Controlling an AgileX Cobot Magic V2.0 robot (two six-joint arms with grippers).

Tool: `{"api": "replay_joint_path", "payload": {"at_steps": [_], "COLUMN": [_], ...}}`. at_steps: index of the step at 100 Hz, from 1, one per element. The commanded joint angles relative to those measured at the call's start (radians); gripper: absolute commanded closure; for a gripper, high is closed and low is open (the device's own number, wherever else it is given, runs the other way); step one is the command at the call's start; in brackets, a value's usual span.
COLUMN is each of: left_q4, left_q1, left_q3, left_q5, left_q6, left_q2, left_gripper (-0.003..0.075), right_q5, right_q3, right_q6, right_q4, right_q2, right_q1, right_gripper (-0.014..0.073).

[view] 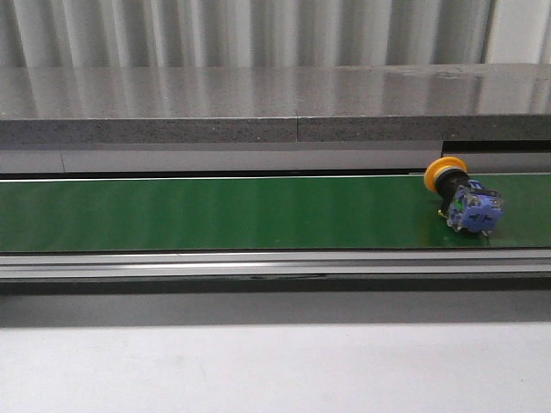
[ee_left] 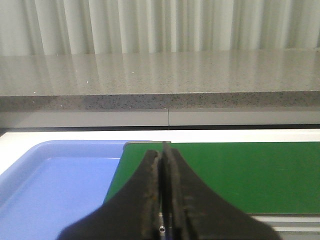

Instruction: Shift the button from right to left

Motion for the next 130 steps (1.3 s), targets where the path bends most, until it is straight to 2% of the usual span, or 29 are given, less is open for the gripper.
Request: {"api": "replay_joint_path", "payload": {"at_steps": [1, 14, 36, 50, 63, 70, 77, 85, 92, 96, 113, 130], "left_q4": [-0.001, -0.003, 0.017, -0.035, -0.020, -0.011, 0.000, 0.006, 0.017, 0.017, 0.017, 0.017], "left_q1": [-0.008, -0.008, -0.008, -0.014, -0.020, -0.020, -0.020, -0.020, -0.020, -0.020, -0.020, -0.020], "left_q3": [0.022, -0.044, -0.307, -0.476, -0.567, -0.580, -0.580, -0.580, -0.579, -0.575, -0.588, -0.674], "left_q5": [-0.082, -0.038, 0.247, 0.459, 0.510, 0.493, 0.463, 0.419, 0.366, 0.353, 0.341, 0.366], "left_q6": [-0.002, -0.002, -0.002, -0.002, -0.001, 0.016, 0.016, 0.016, 0.016, 0.016, 0.016, 0.016], "left_q2": [-0.028, 0.039, 0.268, 0.443, 0.563, 0.596, 0.616, 0.622, 0.622, 0.622, 0.627, 0.705], "left_gripper": [0.0740, 0.0740, 0.0740, 0.0740, 0.0727, 0.0654, 0.0519, 0.0330, 0.0230, 0.0209, 0.0210, 0.0209], "right_q5": [-0.069, -0.069, -0.069, -0.069, -0.069, -0.069, -0.069, -0.069, -0.069, -0.069, -0.069, -0.069], "right_q3": [-0.023, -0.023, -0.023, -0.023, -0.023, -0.023, -0.023, -0.023, -0.023, -0.023, -0.023, -0.023], "right_q6": [-0.011, -0.011, -0.011, -0.011, -0.011, -0.011, -0.011, -0.011, -0.011, -0.011, -0.011, -0.011], "right_q4": [0.003, 0.003, 0.003, 0.003, 0.003, 0.003, 0.003, 0.003, 0.003, 0.003, 0.003, 0.003], "right_q2": [0.011, 0.011, 0.011, 0.011, 0.011, 0.011, 0.011, 0.011, 0.011, 0.011, 0.011, 0.011], "right_q1": [0.000, 0.000, 0.000, 0.000, 0.000, 0.000, 0.000, 0.000, 0.000, 0.000, 0.000, 0.000], "right_gripper": [0.0660, 0.0660, 0.0660, 0.0660, 0.0660, 0.0660, 0.0660, 0.0660, 0.0660, 0.0660, 0.0660, 0.0660]}}
